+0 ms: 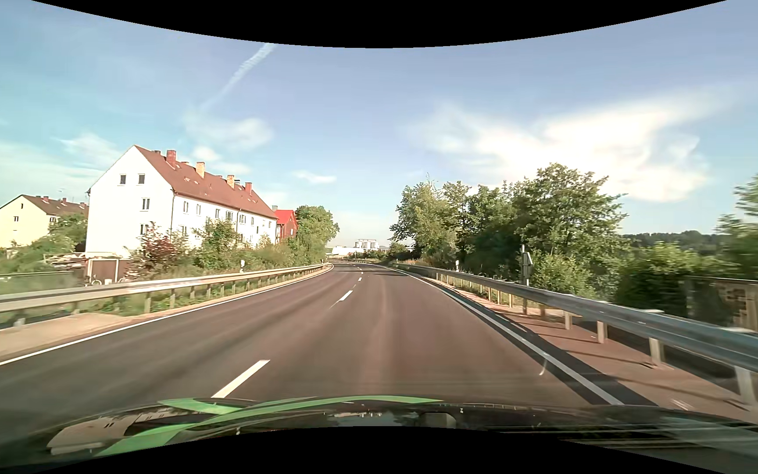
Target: Follow the waypoints while adhering to traffic rules and regulations
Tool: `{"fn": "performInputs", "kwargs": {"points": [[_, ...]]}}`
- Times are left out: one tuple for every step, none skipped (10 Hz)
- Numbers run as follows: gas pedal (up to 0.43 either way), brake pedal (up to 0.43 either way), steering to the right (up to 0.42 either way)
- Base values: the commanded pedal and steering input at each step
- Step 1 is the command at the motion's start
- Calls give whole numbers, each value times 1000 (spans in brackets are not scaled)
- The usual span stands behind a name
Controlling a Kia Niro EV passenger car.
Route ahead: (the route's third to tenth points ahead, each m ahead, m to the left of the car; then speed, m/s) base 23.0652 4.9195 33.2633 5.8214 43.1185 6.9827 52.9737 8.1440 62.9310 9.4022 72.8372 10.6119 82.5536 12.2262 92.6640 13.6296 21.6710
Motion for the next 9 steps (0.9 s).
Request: {"fn": "performInputs", "kwargs": {"points": [[138,0,-13],[150,0,-12],[157,0,-13],[157,0,-13],[157,0,-13],[169,0,-13],[177,0,-13],[177,0,-13],[177,0,-13]]}}
